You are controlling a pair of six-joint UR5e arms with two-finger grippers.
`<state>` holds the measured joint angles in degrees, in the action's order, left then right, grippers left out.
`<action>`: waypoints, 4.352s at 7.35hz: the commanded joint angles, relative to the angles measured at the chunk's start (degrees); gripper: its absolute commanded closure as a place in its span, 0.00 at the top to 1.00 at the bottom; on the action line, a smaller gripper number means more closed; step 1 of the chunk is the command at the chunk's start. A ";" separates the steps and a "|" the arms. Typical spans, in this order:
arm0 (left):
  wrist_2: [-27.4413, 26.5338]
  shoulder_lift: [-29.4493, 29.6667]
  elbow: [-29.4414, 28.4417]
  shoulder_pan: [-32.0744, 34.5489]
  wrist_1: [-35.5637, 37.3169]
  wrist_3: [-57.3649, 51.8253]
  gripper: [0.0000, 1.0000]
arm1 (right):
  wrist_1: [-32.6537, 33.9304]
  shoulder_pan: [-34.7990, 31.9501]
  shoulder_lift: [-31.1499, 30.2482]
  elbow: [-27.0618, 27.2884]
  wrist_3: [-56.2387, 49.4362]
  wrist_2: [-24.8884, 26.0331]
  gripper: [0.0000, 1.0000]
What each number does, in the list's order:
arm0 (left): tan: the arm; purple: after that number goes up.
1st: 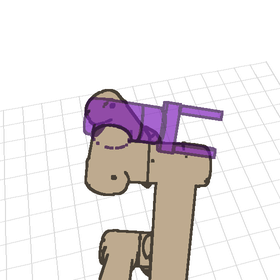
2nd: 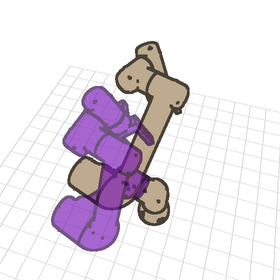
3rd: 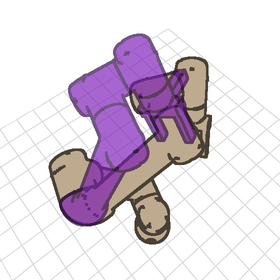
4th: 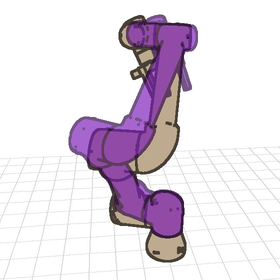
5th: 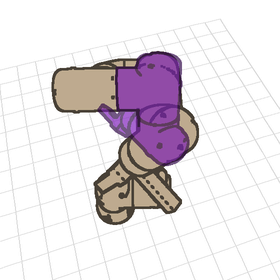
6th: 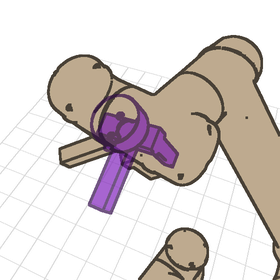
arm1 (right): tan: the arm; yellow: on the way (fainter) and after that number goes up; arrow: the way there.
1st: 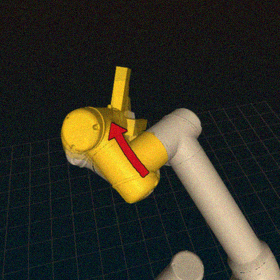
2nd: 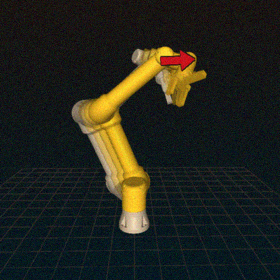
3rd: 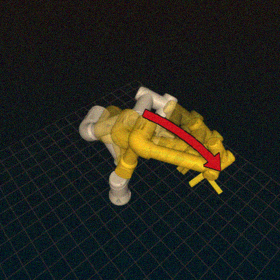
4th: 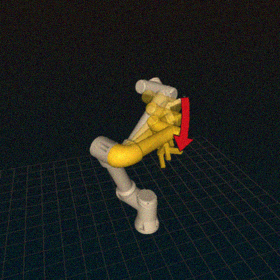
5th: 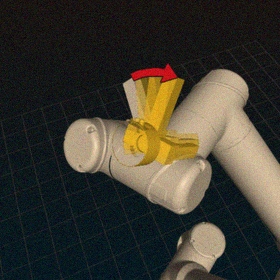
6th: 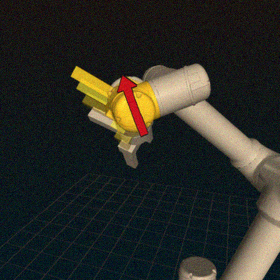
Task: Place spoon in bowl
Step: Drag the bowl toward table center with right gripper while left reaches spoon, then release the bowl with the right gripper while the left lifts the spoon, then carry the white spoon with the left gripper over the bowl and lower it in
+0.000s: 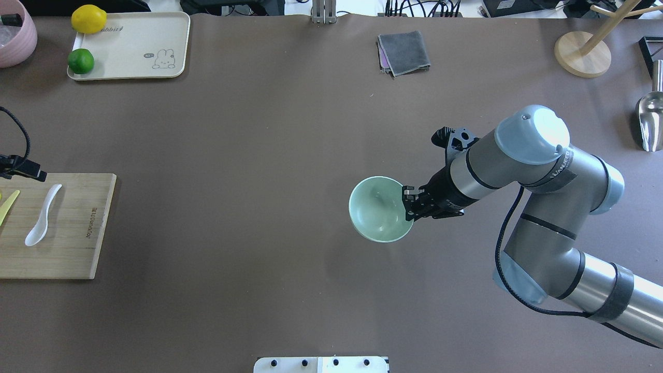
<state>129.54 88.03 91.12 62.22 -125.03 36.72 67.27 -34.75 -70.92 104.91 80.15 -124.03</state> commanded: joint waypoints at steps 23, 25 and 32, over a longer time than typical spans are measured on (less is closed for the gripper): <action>-10.33 30.20 14.54 -23.69 27.51 34.62 0.00 | 15.44 -18.40 -11.85 8.03 -35.81 -4.72 1.00; -15.43 39.10 8.32 -28.27 29.32 39.63 0.00 | 15.35 -21.92 -14.51 6.46 -40.49 -4.73 1.00; -24.86 54.09 -5.95 -36.55 28.62 47.74 0.29 | 14.65 -25.89 -18.99 4.60 -47.19 -4.82 1.00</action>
<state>104.90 141.97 85.44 25.97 -96.33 84.34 82.16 -60.43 -89.22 109.20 32.99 -128.78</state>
